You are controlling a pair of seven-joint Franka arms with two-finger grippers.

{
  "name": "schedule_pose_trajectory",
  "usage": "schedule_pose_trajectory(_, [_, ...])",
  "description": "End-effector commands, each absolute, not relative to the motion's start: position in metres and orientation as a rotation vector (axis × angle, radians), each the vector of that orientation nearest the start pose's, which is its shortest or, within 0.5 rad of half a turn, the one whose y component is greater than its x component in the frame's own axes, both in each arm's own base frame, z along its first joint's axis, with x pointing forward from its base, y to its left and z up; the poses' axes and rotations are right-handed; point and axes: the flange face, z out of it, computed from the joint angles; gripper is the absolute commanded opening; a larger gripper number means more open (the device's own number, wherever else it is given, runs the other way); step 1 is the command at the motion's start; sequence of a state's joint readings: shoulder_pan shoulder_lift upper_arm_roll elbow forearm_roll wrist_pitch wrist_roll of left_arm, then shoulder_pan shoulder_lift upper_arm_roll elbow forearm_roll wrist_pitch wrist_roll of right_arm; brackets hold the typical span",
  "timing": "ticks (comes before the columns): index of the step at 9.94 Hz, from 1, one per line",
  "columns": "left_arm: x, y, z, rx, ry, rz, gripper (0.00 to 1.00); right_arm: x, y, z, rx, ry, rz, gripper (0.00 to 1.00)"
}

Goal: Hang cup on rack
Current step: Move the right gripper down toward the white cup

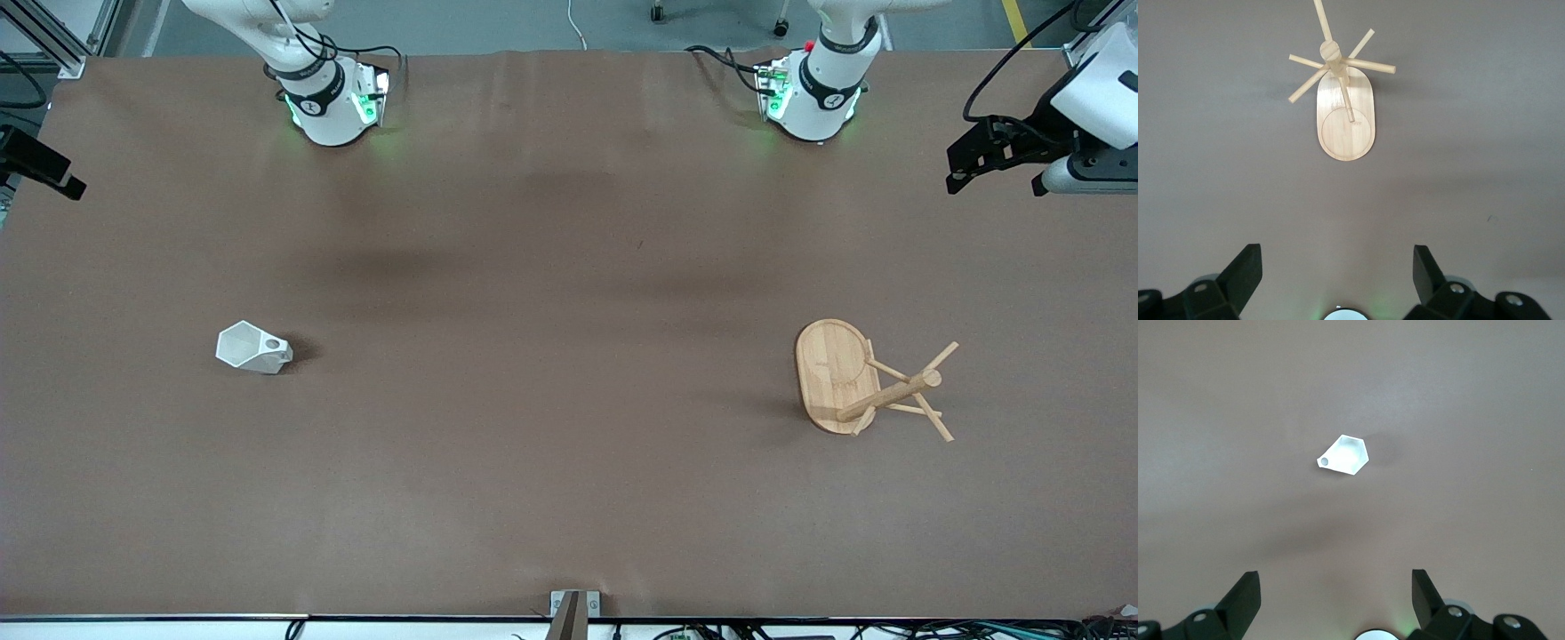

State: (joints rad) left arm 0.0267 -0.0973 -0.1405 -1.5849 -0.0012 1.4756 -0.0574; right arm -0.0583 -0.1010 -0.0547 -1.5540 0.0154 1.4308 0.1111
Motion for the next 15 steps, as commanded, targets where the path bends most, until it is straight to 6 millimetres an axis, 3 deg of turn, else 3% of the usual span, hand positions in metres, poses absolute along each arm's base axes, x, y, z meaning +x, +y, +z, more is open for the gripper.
schedule_pose_trajectory(1, [0.515, -0.063, 0.649, -3.111, 0.107, 0.079, 1.0, 0.499, -0.057, 0.678, -3.104, 0.346, 0.036, 1.0])
schedule_pose_trajectory(5, [0.516, -0.06, 0.655, -3.114, 0.107, 0.058, 1.0, 0.499, -0.057, 0.677, -3.102, 0.343, 0.039, 1.0])
schedule_pose_trajectory(6, [0.517, -0.06, 0.654, -3.117, 0.11, 0.061, 1.0, 0.5, -0.057, 0.674, -3.103, 0.336, 0.05, 1.0])
schedule_pose_trajectory(7, [0.517, -0.06, 0.652, -3.117, 0.11, 0.066, 1.0, 0.502, -0.058, 0.658, -3.105, 0.291, 0.111, 1.0])
schedule_pose_trajectory(10, [0.519, -0.06, 0.651, -3.114, 0.107, 0.068, 1.0, 0.545, -0.072, 0.573, -3.104, 0.285, 0.205, 1.0])
schedule_pose_trajectory(12, [0.519, -0.06, 0.651, -3.113, 0.107, 0.067, 1.0, 0.566, -0.09, 0.497, -3.107, 0.146, 0.205, 1.0])
schedule_pose_trajectory(15, [0.519, -0.06, 0.652, -3.113, 0.11, 0.065, 1.0, 0.564, -0.095, 0.389, -3.123, 0.166, 0.104, 1.0])
